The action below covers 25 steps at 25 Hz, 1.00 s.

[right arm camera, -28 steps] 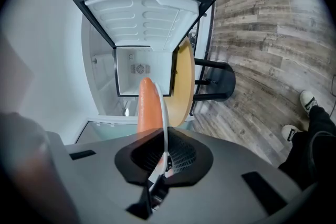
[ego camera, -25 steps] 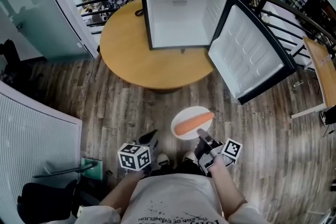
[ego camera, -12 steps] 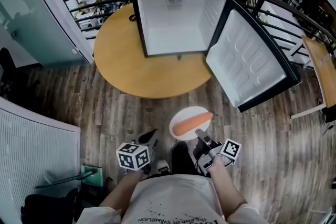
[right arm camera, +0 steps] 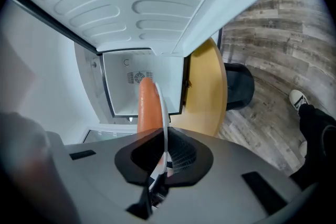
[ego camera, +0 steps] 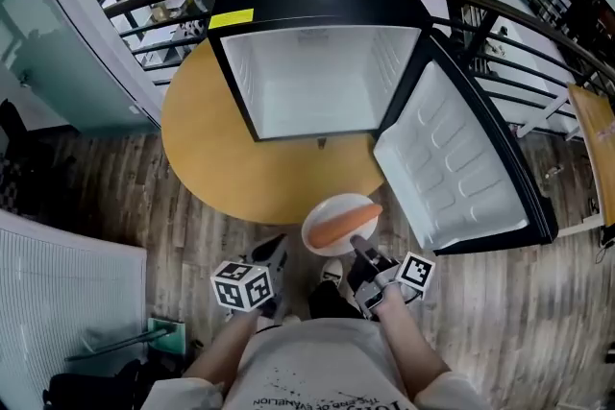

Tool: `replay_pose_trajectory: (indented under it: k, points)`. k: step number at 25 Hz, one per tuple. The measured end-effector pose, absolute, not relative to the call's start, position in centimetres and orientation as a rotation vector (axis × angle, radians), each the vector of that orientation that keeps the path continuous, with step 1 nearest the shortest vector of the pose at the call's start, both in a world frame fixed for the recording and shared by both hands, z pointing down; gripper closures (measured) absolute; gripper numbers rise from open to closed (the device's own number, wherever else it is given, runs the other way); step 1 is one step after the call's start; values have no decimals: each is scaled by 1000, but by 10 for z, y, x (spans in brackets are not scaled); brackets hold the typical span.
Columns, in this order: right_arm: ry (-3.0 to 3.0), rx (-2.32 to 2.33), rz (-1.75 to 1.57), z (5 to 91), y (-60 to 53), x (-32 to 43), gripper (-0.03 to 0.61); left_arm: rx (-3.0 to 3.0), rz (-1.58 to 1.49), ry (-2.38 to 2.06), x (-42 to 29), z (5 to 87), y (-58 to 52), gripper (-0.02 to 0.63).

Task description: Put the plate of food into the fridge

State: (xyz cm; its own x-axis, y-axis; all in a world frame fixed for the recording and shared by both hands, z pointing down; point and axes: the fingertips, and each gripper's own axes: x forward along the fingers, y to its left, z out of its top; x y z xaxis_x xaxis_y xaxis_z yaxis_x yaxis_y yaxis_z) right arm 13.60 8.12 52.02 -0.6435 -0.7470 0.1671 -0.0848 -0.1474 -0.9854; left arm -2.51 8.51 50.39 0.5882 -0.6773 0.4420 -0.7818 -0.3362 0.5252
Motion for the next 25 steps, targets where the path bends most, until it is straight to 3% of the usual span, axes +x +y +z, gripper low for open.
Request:
replay_pose_trajectory:
  k: [25]
  points:
    - [1576, -966, -1837, 519, -49, 96, 545, 2110, 270, -1088, -53, 509, -38, 591]
